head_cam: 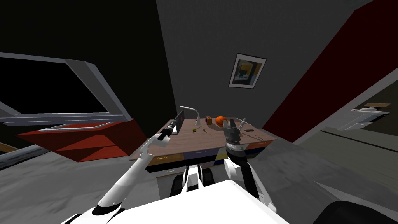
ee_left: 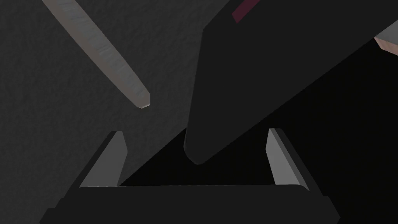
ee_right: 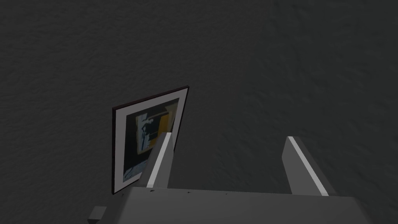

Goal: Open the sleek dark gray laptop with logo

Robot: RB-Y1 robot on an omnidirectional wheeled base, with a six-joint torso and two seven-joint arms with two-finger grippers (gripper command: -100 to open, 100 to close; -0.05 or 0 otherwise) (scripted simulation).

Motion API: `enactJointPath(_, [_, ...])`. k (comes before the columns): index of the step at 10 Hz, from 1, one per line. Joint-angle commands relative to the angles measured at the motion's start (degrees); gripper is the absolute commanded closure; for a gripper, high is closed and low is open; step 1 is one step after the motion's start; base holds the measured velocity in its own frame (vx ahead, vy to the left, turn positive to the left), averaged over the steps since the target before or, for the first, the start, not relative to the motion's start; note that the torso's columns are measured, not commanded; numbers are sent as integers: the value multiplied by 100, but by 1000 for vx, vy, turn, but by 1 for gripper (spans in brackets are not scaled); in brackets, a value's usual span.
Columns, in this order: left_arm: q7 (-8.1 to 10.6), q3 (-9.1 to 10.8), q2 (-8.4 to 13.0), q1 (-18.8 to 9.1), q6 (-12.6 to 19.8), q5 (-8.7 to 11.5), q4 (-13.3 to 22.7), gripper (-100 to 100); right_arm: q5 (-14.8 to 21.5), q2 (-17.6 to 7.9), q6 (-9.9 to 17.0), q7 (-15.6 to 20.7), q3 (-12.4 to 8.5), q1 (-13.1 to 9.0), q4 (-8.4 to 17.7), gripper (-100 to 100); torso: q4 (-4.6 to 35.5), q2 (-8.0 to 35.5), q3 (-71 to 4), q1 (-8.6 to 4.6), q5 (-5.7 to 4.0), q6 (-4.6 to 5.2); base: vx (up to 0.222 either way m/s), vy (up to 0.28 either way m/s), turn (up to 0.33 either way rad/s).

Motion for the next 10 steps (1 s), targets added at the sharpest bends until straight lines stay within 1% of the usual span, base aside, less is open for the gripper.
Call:
enactJointPath(1, [-18,4,32,-34,102,-59,21,-100,0,0,0,0,0,0,0,0,-1,0,0,1,1,-1,40,26,-2])
enactJointPath(3, [-4,232,4,-154,176,-152,206,-100,0,0,0,0,1,-2,0,0,6,20,12,-13,-4,5,21,26,-234])
enactJointPath(4, [-9,173,10,-101,139,-134,156,-100,0,0,0,0,1,-2,0,0,4,14,9,-2,-1,0,8,20,-42])
enactJointPath(5, [-14,106,21,-89,146,-104,104,100,0,1,0,0,0,-1,0,0,2,11,6,-2,0,-4,-9,-9,198])
enactJointPath(6, [-22,5,34,-36,122,-66,23,100,0,1,0,0,0,0,0,0,1,10,6,-6,-1,-7,-12,-30,246])
enactJointPath(7, [-23,66,31,-119,105,-93,113,100,0,1,0,0,1,0,0,0,-6,16,10,1,8,-15,-5,-20,54])
enactJointPath(8, [133,128,-99,-127,8,70,185,100,0,1,0,0,1,-1,0,0,-1,10,6,6,6,1,-1,67,13])
enactJointPath(10, [293,198,-234,-140,-84,229,262,100,0,-1,0,0,0,-1,0,0,-5,-8,-4,45,18,-9,17,136,8])
